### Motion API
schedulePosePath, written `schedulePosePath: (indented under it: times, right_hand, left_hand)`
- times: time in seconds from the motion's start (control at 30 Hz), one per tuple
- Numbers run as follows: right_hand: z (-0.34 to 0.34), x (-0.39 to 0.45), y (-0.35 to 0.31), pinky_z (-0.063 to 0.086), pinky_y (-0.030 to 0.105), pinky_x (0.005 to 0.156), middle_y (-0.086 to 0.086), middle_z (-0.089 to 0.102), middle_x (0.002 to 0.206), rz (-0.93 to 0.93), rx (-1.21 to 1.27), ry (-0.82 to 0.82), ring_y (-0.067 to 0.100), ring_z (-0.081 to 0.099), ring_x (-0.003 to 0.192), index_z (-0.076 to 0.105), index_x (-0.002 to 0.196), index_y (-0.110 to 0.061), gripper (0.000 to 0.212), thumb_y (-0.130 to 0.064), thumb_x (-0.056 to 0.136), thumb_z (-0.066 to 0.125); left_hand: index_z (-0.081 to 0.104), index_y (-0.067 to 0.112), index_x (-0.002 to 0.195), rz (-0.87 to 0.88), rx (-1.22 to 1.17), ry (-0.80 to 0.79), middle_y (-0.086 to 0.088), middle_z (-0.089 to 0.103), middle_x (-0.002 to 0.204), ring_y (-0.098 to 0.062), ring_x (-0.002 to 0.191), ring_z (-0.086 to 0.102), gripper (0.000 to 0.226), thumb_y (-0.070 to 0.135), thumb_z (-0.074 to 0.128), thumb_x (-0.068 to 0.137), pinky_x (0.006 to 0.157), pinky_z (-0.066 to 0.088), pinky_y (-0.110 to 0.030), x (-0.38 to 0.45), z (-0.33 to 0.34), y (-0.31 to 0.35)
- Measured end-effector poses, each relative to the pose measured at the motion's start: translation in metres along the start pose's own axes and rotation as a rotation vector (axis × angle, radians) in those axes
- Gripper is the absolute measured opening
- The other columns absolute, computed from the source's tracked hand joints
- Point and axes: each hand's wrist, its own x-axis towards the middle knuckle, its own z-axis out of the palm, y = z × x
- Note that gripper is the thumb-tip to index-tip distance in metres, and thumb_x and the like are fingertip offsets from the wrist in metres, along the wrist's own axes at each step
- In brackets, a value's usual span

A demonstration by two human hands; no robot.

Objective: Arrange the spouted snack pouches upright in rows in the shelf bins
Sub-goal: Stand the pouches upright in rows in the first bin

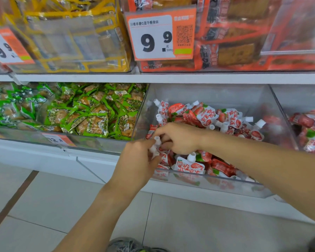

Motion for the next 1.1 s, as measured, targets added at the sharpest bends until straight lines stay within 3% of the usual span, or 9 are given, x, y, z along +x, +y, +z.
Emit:
schedulePosePath:
  times: [0.2,0.37,0.53,0.6,0.7,0.8,0.93,1.0,1.1]
  right_hand:
    - [0.013,-0.003,0.006,0.056,0.046,0.081,0.001,0.076,0.091,-0.052,0.116,0.103,0.019,0.070,0.090,0.067,0.104,-0.017,0.018,-0.006,0.092,0.059]
    - [-0.009,-0.002,0.013,0.051,0.058,0.092,0.014,0.069,0.116,-0.039,0.104,-0.212,0.036,0.062,0.112,0.060,0.123,-0.019,0.042,0.003,0.090,0.050]
    - [-0.049,0.005,0.024,0.057,0.037,0.090,0.002,0.071,0.109,-0.048,0.225,0.242,0.015,0.068,0.100,0.068,0.116,-0.018,0.033,-0.005,0.087,0.071]
    - [-0.047,0.017,0.030,0.052,0.032,0.095,-0.002,0.062,0.125,-0.061,0.046,0.247,0.008,0.059,0.112,0.062,0.125,-0.028,0.046,-0.011,0.084,0.075]
    - [-0.031,0.040,0.039,0.040,0.026,0.101,-0.005,0.047,0.143,-0.087,-0.104,0.101,0.008,0.044,0.128,0.049,0.137,-0.035,0.064,-0.016,0.083,0.077]
    - [-0.025,0.054,0.050,0.041,0.033,0.097,-0.006,0.056,0.118,-0.179,-0.212,0.117,0.014,0.046,0.114,0.057,0.116,-0.031,0.046,-0.028,0.078,0.082]
    - [-0.034,0.048,0.056,0.033,0.026,0.074,-0.012,0.050,0.082,-0.269,-0.392,0.114,0.008,0.037,0.089,0.049,0.074,-0.022,0.037,-0.036,0.071,0.084]
    - [-0.041,0.035,0.052,0.039,0.030,0.071,-0.011,0.049,0.077,-0.279,-0.399,0.125,0.010,0.041,0.084,0.047,0.070,-0.020,0.040,-0.034,0.070,0.085]
    - [-0.058,0.010,0.040,0.041,0.035,0.064,-0.012,0.049,0.073,-0.220,-0.346,0.288,0.011,0.046,0.076,0.046,0.072,-0.019,0.039,-0.036,0.076,0.081]
  left_hand:
    - [0.072,0.022,0.112,-0.005,-0.015,0.059,0.000,0.069,0.084,-0.016,0.063,0.065,0.043,0.000,0.066,0.076,0.063,0.056,-0.033,-0.008,0.003,0.005]
    - [0.070,0.018,0.115,0.024,-0.046,0.068,0.000,0.066,0.093,-0.014,0.071,0.064,0.036,0.016,0.071,0.080,0.068,0.053,-0.030,-0.005,0.007,0.004]
    - [0.050,0.017,0.137,-0.001,-0.001,0.085,0.000,0.046,0.133,-0.015,0.116,0.050,0.057,0.024,0.070,0.084,0.095,0.031,-0.008,-0.007,0.019,0.004]
    - [0.039,0.021,0.145,-0.012,-0.026,0.041,0.004,0.041,0.143,-0.012,0.125,0.044,0.065,0.026,0.067,0.086,0.098,0.029,-0.009,-0.004,0.021,0.003]
    - [0.037,0.024,0.146,-0.041,-0.059,0.002,0.006,0.053,0.131,-0.014,0.110,0.055,0.065,0.025,0.063,0.087,0.084,0.035,-0.010,0.001,0.025,0.002]
    - [0.042,0.031,0.136,-0.032,-0.048,0.016,0.010,0.058,0.112,-0.009,0.083,0.056,0.056,0.025,0.063,0.084,0.067,0.036,-0.013,0.003,0.026,0.001]
    - [0.052,0.033,0.124,-0.113,-0.081,0.039,0.013,0.061,0.100,-0.006,0.077,0.052,0.049,0.028,0.071,0.080,0.062,0.036,-0.003,0.003,0.025,0.000]
    - [0.056,0.032,0.121,-0.120,-0.091,0.058,0.013,0.062,0.100,-0.006,0.079,0.053,0.048,0.027,0.074,0.077,0.064,0.033,0.004,0.004,0.025,0.001]
    - [0.055,0.033,0.121,-0.126,-0.083,0.056,0.013,0.061,0.101,-0.006,0.083,0.054,0.047,0.029,0.074,0.078,0.065,0.034,-0.005,0.004,0.023,0.004]
